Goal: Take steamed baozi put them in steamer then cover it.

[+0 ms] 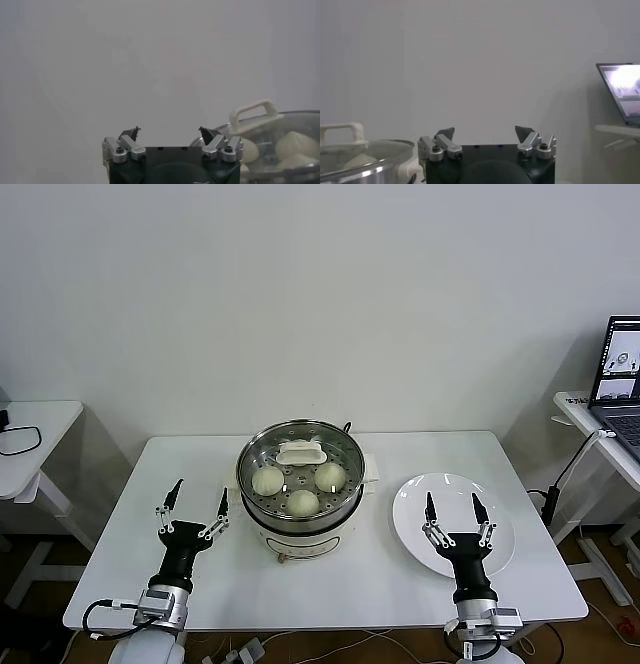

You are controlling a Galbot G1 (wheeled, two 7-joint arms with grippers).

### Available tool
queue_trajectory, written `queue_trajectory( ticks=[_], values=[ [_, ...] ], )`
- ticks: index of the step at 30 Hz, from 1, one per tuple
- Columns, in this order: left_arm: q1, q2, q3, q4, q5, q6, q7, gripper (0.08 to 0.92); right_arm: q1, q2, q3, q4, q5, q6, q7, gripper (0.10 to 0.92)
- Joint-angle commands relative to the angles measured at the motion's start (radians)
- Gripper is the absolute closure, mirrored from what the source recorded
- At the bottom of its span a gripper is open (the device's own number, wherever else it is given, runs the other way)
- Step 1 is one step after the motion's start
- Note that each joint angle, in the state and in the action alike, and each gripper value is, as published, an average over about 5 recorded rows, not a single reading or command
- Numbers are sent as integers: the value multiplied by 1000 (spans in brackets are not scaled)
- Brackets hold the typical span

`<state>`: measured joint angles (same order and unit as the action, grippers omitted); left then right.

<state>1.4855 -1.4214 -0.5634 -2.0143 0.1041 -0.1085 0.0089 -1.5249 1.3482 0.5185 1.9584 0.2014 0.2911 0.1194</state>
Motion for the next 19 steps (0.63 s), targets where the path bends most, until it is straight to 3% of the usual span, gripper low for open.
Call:
queue_trajectory(
  ticks=[1, 19],
  values=[
    [18, -9, -22, 17, -36, -26, 10, 177, -3, 2, 4, 9, -16, -13, 7, 203],
    [28, -11, -17, 22, -42, -30, 21, 177, -10, 4, 11, 18, -41, -28, 7, 203]
  ],
)
